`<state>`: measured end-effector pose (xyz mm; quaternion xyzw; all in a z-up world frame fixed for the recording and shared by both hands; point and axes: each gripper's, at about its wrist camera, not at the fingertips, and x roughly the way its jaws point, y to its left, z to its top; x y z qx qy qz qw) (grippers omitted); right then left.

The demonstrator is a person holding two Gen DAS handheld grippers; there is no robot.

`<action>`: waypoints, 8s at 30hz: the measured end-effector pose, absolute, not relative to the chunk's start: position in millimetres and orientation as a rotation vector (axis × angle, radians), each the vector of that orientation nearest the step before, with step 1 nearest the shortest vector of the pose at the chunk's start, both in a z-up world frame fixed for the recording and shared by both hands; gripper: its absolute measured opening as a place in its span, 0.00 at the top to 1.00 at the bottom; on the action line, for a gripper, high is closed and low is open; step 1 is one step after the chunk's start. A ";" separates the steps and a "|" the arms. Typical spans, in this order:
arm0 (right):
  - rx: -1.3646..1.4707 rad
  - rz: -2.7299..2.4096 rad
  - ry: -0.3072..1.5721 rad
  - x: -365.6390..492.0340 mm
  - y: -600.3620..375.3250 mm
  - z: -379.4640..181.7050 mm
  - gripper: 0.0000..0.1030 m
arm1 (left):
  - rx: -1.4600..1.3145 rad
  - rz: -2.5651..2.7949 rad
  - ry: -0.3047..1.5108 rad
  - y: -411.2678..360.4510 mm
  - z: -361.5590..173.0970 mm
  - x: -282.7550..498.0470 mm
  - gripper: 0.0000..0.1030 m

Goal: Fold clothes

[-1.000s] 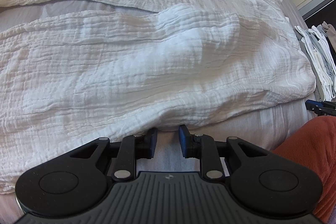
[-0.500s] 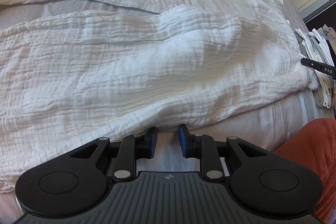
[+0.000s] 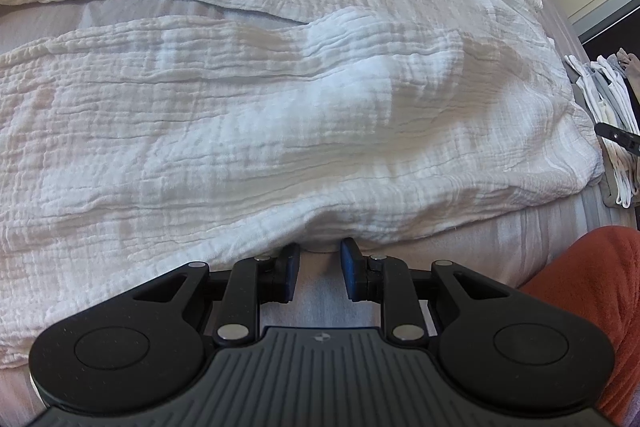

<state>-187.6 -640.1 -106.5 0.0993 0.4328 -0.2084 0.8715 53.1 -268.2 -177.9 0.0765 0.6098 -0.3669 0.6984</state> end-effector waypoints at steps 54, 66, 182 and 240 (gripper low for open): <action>-0.214 -0.357 1.061 -193.4 -637.8 -121.2 0.56 | 0.062 -0.732 1.125 -266.7 -167.3 84.0 0.80; -0.297 -0.448 1.095 -166.7 -637.8 -147.6 0.92 | 0.103 -0.735 1.137 -266.3 -159.4 79.0 0.80; -0.274 -0.781 0.826 -183.2 -639.8 -43.7 0.94 | 0.463 -0.394 0.723 -8.7 35.4 166.9 0.96; -0.092 -0.653 0.892 6.6 -709.2 -97.6 0.65 | 0.606 -0.368 0.853 -181.4 -71.6 389.9 0.60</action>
